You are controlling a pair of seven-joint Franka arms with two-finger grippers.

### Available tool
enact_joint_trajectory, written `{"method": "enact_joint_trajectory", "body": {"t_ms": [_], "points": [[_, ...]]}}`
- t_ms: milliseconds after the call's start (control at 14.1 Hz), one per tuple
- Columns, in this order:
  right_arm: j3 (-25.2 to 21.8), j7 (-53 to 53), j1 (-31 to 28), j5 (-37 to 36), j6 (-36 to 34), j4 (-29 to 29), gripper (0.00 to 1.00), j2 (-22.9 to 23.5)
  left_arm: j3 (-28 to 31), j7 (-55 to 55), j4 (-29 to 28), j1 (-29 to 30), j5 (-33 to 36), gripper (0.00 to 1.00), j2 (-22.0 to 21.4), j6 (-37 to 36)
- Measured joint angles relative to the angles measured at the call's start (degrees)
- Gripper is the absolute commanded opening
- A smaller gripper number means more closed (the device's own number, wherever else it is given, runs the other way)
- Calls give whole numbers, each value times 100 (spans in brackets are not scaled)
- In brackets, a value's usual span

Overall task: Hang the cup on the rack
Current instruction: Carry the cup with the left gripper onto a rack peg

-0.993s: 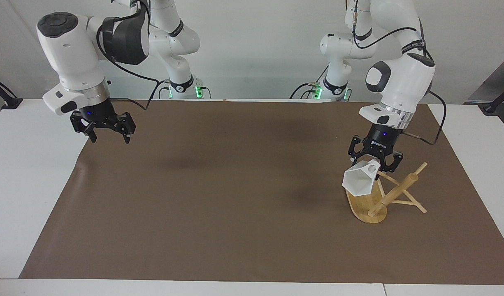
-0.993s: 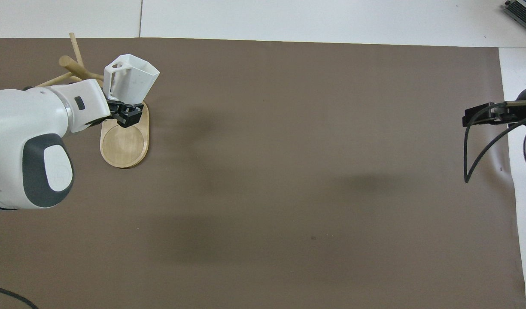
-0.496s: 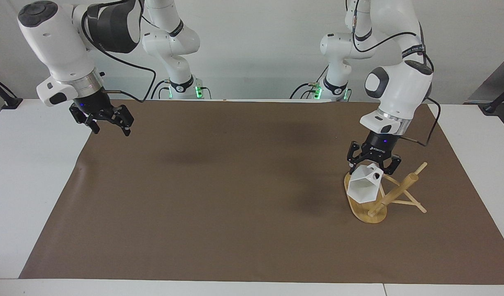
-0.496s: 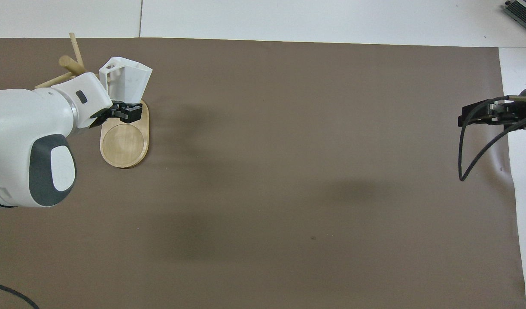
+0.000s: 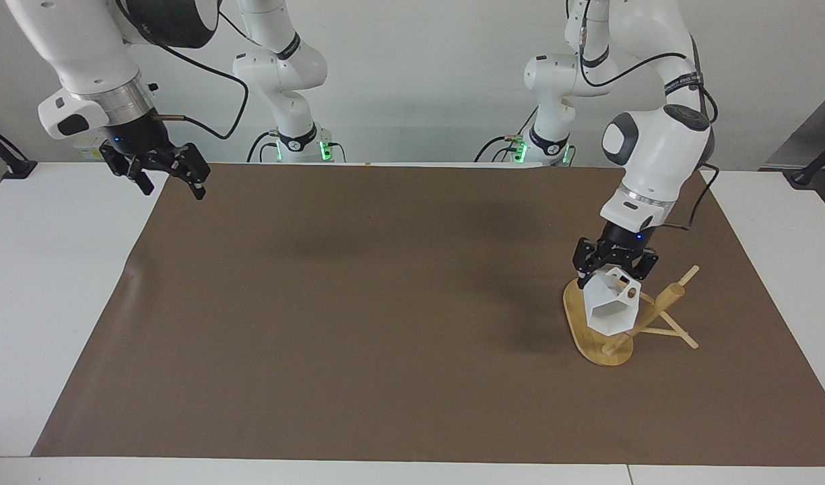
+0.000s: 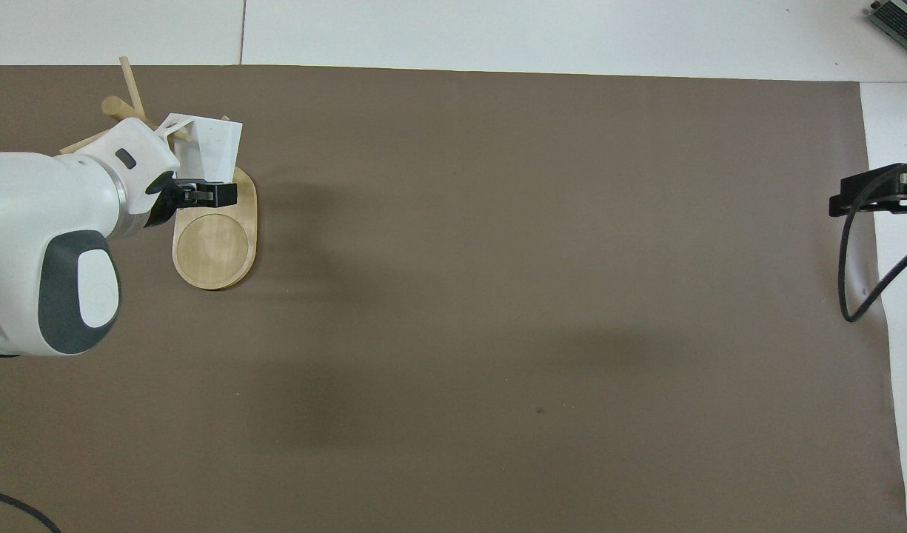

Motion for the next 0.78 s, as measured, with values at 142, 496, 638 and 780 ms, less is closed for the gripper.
{"method": "enact_joint_trajectory", "body": {"t_ms": [142,496,638,780], "points": [[-16,0,-31,0,-2,33,100,-1,0,-117,60,38,0,0,-1,-170],[8,0,-45,0,-19,46,100,-58,2,-568,177,101,0,0,-1,-437],[25,-2,-71,0,-88,46,100,-122,4,-626,182,126,0,0,1,-440],[66,-2,-78,0,-126,41,100,-197,-2,-630,221,171,0,0,36,-440]]}}
